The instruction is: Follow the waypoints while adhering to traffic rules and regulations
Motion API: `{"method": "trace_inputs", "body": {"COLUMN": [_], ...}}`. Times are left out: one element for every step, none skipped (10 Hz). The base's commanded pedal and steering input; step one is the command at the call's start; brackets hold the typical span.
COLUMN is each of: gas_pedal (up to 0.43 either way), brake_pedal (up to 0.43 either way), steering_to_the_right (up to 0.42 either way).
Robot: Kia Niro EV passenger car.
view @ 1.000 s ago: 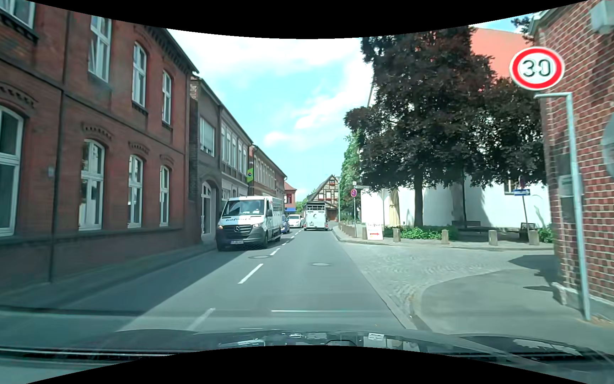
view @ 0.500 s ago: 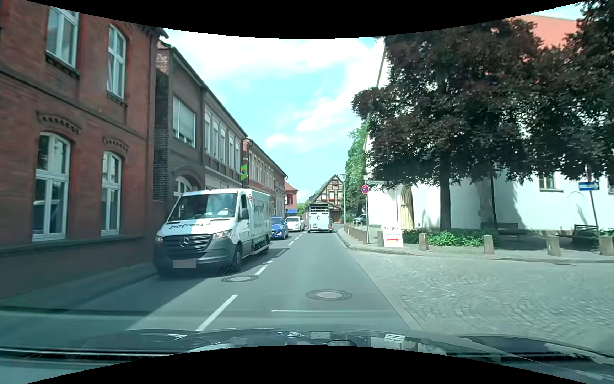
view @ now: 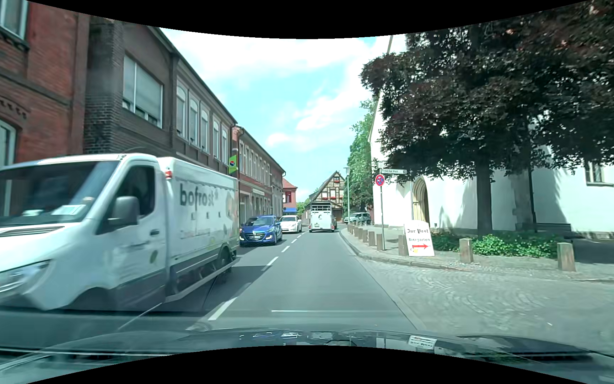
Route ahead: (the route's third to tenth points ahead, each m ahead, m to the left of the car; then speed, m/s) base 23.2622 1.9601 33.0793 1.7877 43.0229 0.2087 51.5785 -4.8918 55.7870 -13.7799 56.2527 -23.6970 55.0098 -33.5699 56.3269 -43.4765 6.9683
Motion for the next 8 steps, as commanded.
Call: {"method": "trace_inputs", "body": {"gas_pedal": [0.157,0.157,0.157,0.157,0.157,0.157,0.157,0.157], "brake_pedal": [0.000,0.000,0.000,0.000,0.000,0.000,0.000,0.000], "steering_to_the_right": [0.001,0.003,0.004,0.004,0.003,0.001,0.001,0.001]}}
